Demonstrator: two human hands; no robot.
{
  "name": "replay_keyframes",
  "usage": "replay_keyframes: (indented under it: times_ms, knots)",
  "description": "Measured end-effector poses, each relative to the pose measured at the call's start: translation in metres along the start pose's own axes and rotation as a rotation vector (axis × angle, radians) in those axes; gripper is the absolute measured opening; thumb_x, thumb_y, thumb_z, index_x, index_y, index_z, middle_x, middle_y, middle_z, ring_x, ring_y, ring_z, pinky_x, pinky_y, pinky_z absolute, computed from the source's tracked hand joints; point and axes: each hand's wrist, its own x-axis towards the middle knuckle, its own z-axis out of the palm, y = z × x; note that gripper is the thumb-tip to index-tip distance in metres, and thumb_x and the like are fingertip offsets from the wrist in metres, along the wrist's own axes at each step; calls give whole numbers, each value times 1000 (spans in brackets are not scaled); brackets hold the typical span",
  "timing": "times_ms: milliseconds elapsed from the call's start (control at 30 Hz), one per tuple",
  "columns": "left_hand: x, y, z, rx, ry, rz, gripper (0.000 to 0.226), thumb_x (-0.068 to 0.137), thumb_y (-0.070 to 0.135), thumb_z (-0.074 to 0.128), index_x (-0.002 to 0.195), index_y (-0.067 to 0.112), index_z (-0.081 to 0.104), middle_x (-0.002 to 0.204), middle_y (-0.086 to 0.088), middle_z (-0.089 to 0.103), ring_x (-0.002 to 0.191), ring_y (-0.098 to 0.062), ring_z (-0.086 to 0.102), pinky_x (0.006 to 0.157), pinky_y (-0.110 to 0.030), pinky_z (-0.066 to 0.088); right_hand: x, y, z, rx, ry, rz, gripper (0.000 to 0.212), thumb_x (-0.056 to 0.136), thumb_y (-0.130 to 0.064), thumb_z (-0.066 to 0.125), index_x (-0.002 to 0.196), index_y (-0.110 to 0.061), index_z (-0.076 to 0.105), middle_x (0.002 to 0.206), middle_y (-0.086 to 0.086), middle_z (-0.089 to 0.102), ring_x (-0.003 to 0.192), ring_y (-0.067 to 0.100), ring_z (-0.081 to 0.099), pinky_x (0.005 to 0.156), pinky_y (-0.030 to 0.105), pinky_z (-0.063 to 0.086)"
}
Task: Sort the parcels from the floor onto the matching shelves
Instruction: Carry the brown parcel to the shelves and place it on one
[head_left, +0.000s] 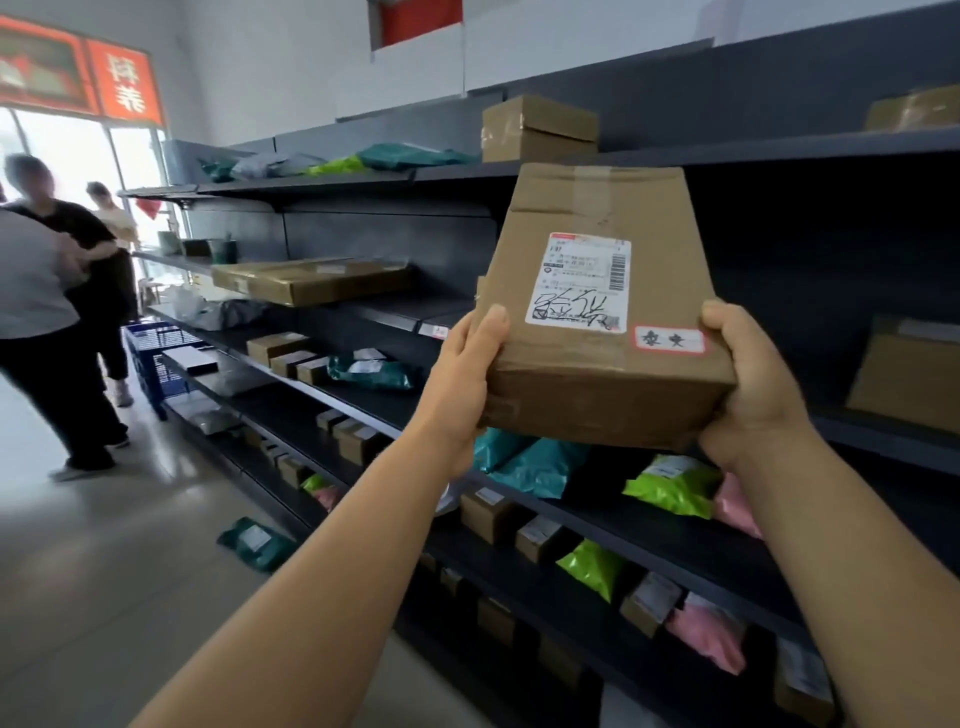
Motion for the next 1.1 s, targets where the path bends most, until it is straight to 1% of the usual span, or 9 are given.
replay_keyframes:
  times_ms: [67,200,400,467,600,800,867,967,1100]
  knots:
    - [16,-3,-12,-1,35,10,46,96,56,53,135,32,55,127,-3,70,102,-21,69,78,-38,60,21,14,10,-8,-11,10,27,83,-34,57,105,-19,60,94,6,69,77,20,67,70,32,54]
    - [47,-6,-29,4,130,40,26,99,51,51,115,33,61,110,-1,70,89,-19,67,71,-35,57,66,36,26,0,-48,33,28,81,-35,59,105,-21,59,102,8,69,84,23,66,75,37,54]
    - [85,-8,-46,-18,323,39,45,97,53,53,131,26,59,114,-2,70,92,-19,67,77,-39,58,132,65,46,46,-123,84,58,82,-35,60,131,-4,55,126,17,66,107,30,67,80,38,58]
    - [92,-7,-53,-9,370,53,42,98,52,52,130,26,60,111,0,68,90,-17,66,73,-36,56,147,75,55,54,-179,92,60,83,-35,60,133,-3,52,126,19,65,109,30,66,84,40,58]
    - [97,-1,-70,-30,430,54,37,99,50,51,124,24,62,107,-2,70,87,-19,68,60,-29,59,163,93,75,94,-230,192,70,72,-42,69,136,-18,54,118,13,70,99,26,72,66,35,59]
    - [115,20,-92,-51,489,74,26,99,48,53,109,26,64,95,1,70,75,-14,67,44,-20,54,190,108,106,84,-309,182,70,66,-49,71,129,-19,60,118,13,71,105,30,69,84,46,58]
    - [125,21,-99,-32,491,64,34,98,51,53,116,24,65,99,1,71,79,-16,67,50,-23,56,202,113,113,81,-301,174,75,63,-50,74,130,-21,58,116,12,72,104,30,70,81,43,58]
    - [144,19,-115,-9,503,38,46,94,58,54,126,26,63,114,-3,71,93,-22,68,75,-36,57,216,122,125,61,-289,173,73,63,-50,74,129,-22,59,113,11,73,99,29,72,70,39,59]
    - [179,10,-151,-15,495,12,48,92,61,55,127,28,63,120,-5,71,96,-24,67,75,-37,54,234,152,151,50,-273,172,72,64,-52,74,128,-23,59,114,12,72,101,31,71,69,40,59]
